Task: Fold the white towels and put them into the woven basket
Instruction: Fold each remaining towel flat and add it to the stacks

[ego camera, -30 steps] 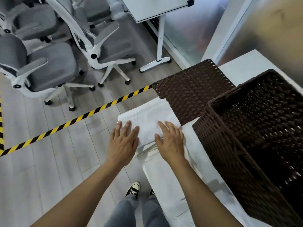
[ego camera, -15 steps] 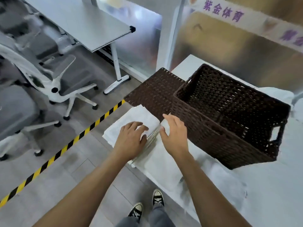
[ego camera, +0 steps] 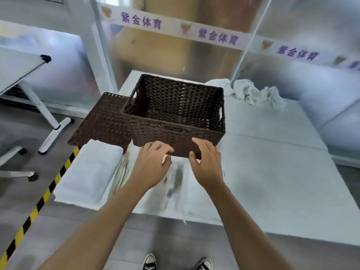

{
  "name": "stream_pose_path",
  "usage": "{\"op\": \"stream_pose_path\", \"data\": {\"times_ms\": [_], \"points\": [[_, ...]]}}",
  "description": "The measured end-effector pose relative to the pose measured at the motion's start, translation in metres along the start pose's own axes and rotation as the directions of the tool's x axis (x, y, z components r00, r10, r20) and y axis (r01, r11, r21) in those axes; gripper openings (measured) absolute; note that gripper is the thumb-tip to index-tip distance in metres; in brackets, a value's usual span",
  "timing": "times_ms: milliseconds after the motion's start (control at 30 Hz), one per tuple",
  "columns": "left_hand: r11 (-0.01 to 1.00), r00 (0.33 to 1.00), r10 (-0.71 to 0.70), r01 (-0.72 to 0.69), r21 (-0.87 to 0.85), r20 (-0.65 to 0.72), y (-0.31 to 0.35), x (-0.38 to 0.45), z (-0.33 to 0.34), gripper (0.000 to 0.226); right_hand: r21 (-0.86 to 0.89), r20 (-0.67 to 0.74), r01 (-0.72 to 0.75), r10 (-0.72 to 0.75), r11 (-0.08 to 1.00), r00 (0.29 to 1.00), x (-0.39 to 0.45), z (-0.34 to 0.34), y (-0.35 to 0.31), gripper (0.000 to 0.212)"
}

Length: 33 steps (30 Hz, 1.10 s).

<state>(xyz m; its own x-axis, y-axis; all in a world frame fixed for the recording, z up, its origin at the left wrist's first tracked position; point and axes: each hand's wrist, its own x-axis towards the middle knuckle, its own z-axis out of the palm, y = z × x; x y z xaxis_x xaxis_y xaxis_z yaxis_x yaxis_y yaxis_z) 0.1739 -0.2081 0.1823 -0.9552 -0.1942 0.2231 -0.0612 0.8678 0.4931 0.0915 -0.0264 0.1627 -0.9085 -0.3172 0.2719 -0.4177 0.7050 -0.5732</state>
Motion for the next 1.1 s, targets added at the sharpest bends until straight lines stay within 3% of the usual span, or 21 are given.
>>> {"op": "stream_pose_path", "data": {"times_ms": [133, 567, 833, 1100], "points": [[0.997, 0.997, 0.077, -0.077, -0.009, 0.028, 0.052, 0.017, 0.025, 0.022, -0.026, -0.053, -0.074, 0.073, 0.997, 0.996, -0.012, -0.045, 0.044, 0.043], [0.988, 0.978, 0.151, -0.152, -0.003, 0.144, 0.226, 0.047, 0.131, 0.025, -0.002, -0.161, -0.213, 0.210, 0.977, 0.964, -0.039, -0.182, 0.213, 0.045], [0.987, 0.971, 0.132, -0.147, 0.063, 0.198, 0.281, 0.081, 0.182, 0.034, -0.031, -0.148, -0.238, 0.231, 0.971, 0.962, -0.019, -0.212, 0.294, 0.046], [0.990, 0.966, 0.112, -0.127, 0.052, 0.231, 0.303, 0.171, 0.247, 0.034, -0.046, -0.091, -0.309, 0.304, 0.950, 0.948, 0.052, -0.217, 0.374, 0.045]]}}
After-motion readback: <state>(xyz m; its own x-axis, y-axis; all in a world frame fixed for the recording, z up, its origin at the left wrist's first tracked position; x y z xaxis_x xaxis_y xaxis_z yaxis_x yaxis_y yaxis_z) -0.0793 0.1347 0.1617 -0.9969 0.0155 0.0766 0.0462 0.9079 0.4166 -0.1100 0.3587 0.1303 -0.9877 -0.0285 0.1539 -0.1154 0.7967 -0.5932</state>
